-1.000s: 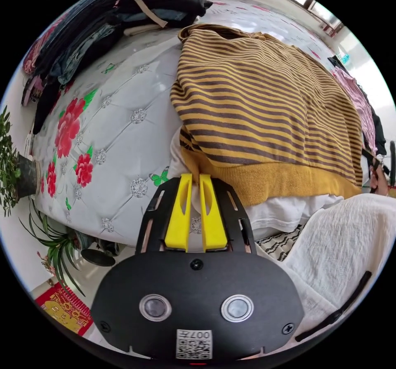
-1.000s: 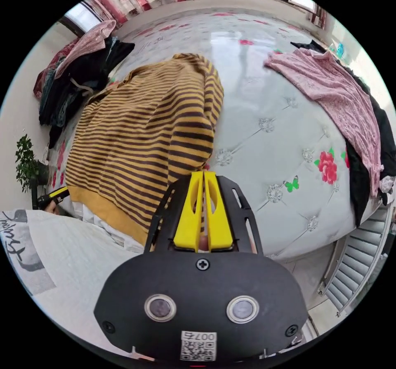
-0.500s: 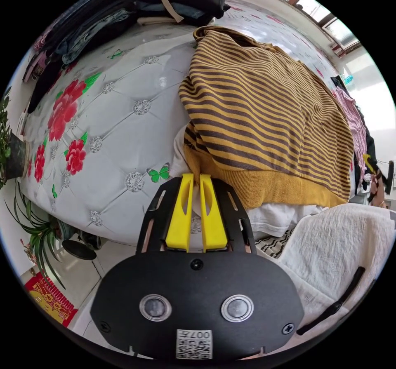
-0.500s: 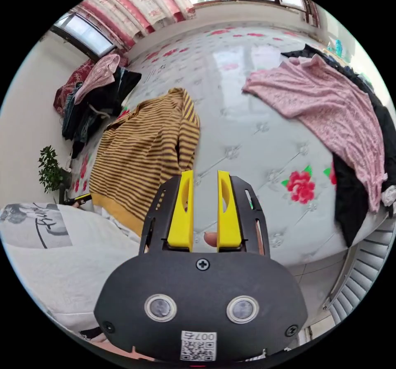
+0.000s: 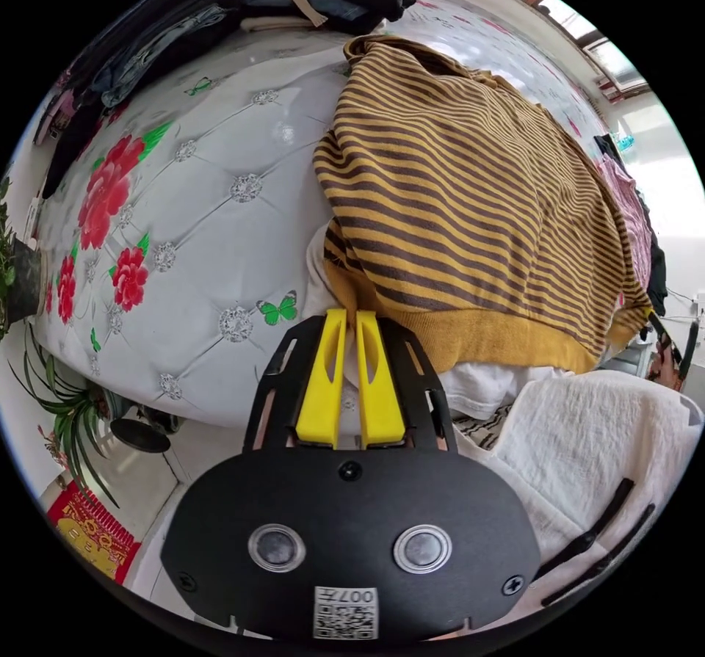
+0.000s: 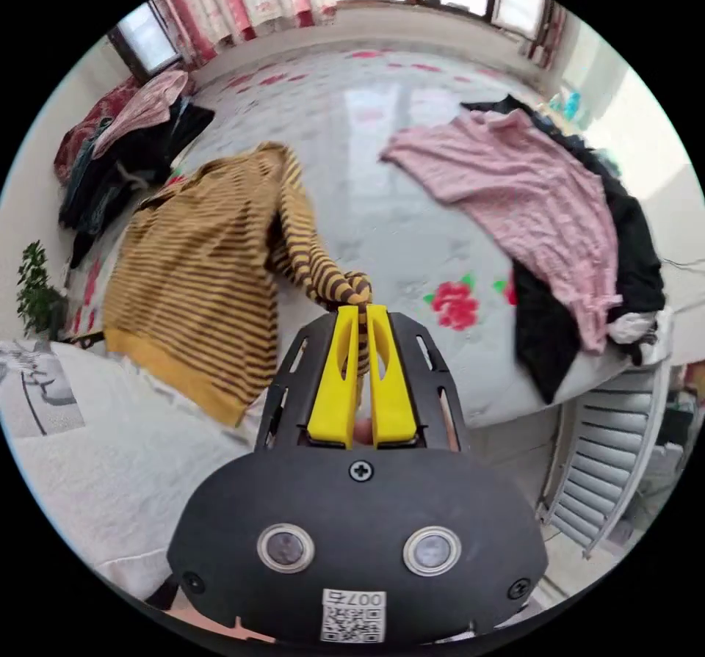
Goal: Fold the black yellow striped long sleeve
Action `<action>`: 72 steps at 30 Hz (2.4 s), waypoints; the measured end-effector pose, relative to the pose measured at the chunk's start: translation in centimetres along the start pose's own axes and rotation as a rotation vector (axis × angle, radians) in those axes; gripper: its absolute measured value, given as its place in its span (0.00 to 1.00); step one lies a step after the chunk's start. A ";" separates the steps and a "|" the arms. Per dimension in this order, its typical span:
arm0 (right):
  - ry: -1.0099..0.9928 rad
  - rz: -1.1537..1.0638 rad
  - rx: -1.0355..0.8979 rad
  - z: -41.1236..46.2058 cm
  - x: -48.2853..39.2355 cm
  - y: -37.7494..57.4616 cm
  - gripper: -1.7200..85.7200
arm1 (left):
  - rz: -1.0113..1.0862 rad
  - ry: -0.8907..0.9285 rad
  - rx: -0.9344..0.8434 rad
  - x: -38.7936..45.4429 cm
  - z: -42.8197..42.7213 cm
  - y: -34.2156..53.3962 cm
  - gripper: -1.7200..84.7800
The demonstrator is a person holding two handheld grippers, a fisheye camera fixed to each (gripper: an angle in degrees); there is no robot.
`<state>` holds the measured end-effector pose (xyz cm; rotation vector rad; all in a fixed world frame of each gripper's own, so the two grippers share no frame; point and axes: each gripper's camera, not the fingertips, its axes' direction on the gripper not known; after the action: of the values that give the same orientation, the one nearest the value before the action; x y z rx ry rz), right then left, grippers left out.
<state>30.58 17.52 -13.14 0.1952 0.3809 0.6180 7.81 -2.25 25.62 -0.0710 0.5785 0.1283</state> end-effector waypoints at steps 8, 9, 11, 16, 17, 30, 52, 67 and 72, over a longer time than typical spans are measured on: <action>0.003 0.312 0.333 -7.0 3.8 -1.6 0.10 | 0.240 0.405 0.238 1.3 -7.4 2.8 0.04; -0.034 0.282 0.322 -6.0 2.3 -1.5 0.10 | 0.242 0.436 0.250 0.9 -7.8 2.9 0.04; -0.195 0.104 0.217 -0.4 -5.9 -0.2 0.12 | 0.198 0.498 0.328 -1.2 -9.5 3.2 0.03; -0.366 -0.220 -0.038 8.9 -24.7 5.2 0.14 | 0.103 0.457 0.322 -5.8 -10.3 2.6 0.02; -0.373 -0.278 -0.087 10.1 -28.1 6.2 0.15 | 0.065 0.422 0.322 -7.1 -10.3 2.5 0.03; -0.100 -0.324 -0.576 18.3 -32.3 7.2 0.29 | -0.076 0.391 0.240 -14.2 -6.6 -3.8 0.08; -0.303 -1.146 -0.367 12.3 -64.6 14.5 0.10 | -0.007 0.433 0.199 -13.1 -2.7 -13.0 0.08; -0.672 -0.002 0.206 -3.2 -29.6 4.5 0.08 | 0.112 0.539 0.163 -0.2 1.3 -14.1 0.14; -0.682 -0.045 0.162 -3.0 -29.8 4.6 0.08 | 0.205 0.323 0.184 8.7 1.9 -13.3 0.16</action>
<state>4.59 3.60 -5.98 0.5315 -0.2250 0.4422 17.94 -14.35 22.82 0.1498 0.9175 0.2653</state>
